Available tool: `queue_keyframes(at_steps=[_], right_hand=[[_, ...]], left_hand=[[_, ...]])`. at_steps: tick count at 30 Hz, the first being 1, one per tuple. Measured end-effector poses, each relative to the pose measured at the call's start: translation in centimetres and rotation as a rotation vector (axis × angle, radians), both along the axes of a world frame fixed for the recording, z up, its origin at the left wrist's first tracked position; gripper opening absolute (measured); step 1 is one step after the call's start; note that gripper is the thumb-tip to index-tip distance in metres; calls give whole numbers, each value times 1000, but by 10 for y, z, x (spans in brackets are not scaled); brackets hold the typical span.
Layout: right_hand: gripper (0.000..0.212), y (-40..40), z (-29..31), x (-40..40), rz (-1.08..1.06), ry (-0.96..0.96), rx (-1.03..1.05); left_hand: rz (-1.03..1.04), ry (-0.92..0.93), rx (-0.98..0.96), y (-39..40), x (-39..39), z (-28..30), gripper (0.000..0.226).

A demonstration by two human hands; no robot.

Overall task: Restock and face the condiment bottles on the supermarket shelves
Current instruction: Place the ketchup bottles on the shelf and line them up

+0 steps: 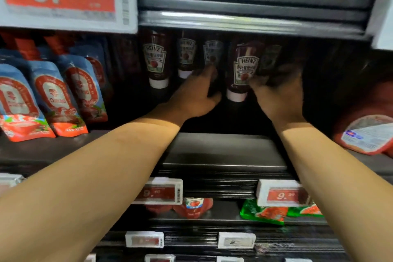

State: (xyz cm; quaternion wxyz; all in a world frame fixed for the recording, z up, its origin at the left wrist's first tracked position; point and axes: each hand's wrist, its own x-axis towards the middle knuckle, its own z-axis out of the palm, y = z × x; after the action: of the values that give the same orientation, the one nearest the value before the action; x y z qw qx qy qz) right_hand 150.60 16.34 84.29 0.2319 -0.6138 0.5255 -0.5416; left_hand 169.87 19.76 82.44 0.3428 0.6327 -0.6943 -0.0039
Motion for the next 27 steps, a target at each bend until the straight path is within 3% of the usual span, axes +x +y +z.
queue_keyframes(at_steps=[3,6,9,12,14,17,22,27], right_hand=[[64,-16,-12,7,196,59,127],[66,-21,-14,20,255,122,133],[62,-23,-13,29,171,222,96],[63,-21,-6,44,160,303,65],[65,-20,-4,57,211,296,59],[62,-21,-5,77,248,326,70],[73,-29,-2,108,289,331,96],[73,-31,-8,129,298,272,78]], left_hand=[[-7,16,-11,0,2,4,45],[187,75,-235,12,16,17,28],[562,119,-501,23,38,23,50],[786,285,-360,27,50,24,98],[790,376,-225,22,57,21,114],[726,443,-73,11,62,13,119],[672,465,-116,-1,71,4,82],[675,496,-185,-2,72,4,77]])
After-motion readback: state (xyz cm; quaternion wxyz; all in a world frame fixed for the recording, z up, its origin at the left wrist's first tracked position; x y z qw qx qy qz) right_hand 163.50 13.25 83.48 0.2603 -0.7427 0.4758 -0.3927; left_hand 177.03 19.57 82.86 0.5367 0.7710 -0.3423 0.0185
